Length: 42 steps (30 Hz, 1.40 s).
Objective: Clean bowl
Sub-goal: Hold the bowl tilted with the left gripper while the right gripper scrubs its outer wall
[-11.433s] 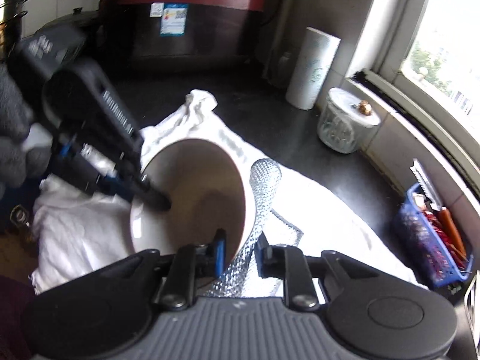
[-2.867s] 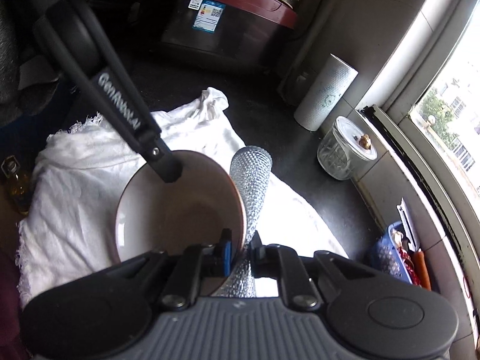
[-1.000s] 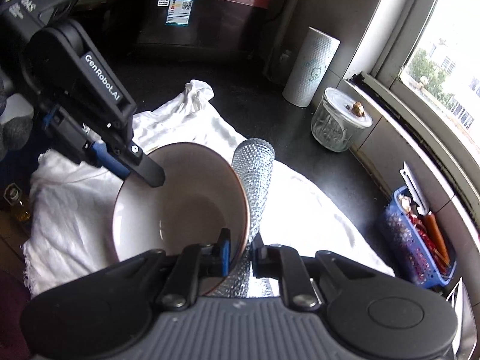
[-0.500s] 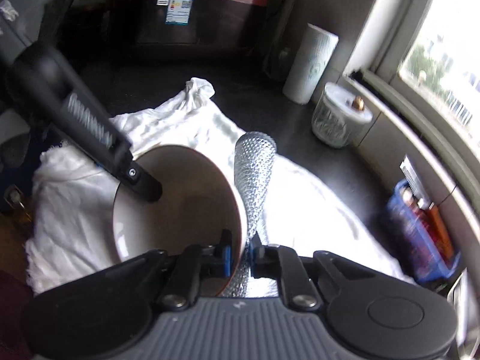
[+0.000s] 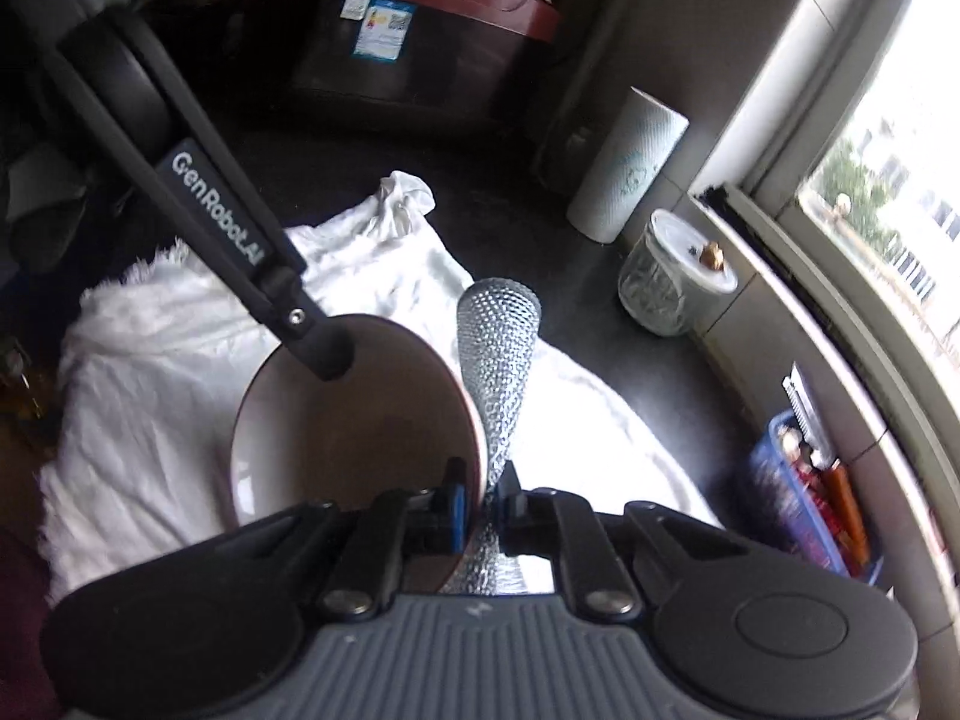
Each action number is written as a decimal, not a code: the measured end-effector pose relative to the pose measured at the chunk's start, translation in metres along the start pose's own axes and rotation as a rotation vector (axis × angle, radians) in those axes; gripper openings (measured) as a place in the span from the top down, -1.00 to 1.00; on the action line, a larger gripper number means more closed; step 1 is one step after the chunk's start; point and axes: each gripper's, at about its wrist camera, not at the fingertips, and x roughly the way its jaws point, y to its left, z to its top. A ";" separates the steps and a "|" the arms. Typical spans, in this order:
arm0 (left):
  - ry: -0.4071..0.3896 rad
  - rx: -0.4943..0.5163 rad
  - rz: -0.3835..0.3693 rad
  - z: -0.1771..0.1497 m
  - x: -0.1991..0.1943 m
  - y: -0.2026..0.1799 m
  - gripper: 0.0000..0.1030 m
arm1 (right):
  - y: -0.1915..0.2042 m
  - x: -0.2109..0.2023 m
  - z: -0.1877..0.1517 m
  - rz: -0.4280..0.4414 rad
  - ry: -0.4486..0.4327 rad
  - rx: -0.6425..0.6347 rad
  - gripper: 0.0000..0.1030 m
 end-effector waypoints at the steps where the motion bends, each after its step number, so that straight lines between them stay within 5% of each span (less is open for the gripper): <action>1: 0.004 -0.041 -0.008 0.000 0.001 0.005 0.70 | 0.000 0.001 0.000 0.005 -0.001 0.014 0.77; 15: 0.116 -0.687 -0.170 -0.031 0.023 0.084 0.67 | 0.001 0.004 -0.006 0.047 0.001 0.096 0.66; 18: 0.146 -0.716 -0.171 -0.039 0.029 0.087 0.67 | 0.002 0.004 -0.009 0.051 -0.012 0.123 0.69; 21: 0.105 -0.460 -0.111 -0.023 0.022 0.063 0.68 | 0.001 0.005 -0.011 0.053 -0.004 0.130 0.72; 24: 0.019 0.036 0.037 -0.007 0.009 0.007 0.68 | 0.000 0.004 -0.007 0.033 -0.001 0.086 0.77; 26: -0.018 0.269 0.078 -0.009 0.004 -0.026 0.68 | 0.000 0.004 -0.003 0.010 -0.008 0.051 0.83; 30: -0.095 0.607 0.176 -0.022 -0.001 -0.069 0.68 | 0.006 0.001 0.007 -0.034 -0.034 -0.041 0.84; 33: -0.112 0.656 0.195 -0.025 -0.001 -0.076 0.68 | 0.011 -0.001 0.007 -0.046 -0.047 -0.072 0.84; 42: -0.024 0.085 0.022 -0.002 -0.004 -0.012 0.67 | 0.009 -0.003 0.002 -0.051 -0.064 -0.034 0.84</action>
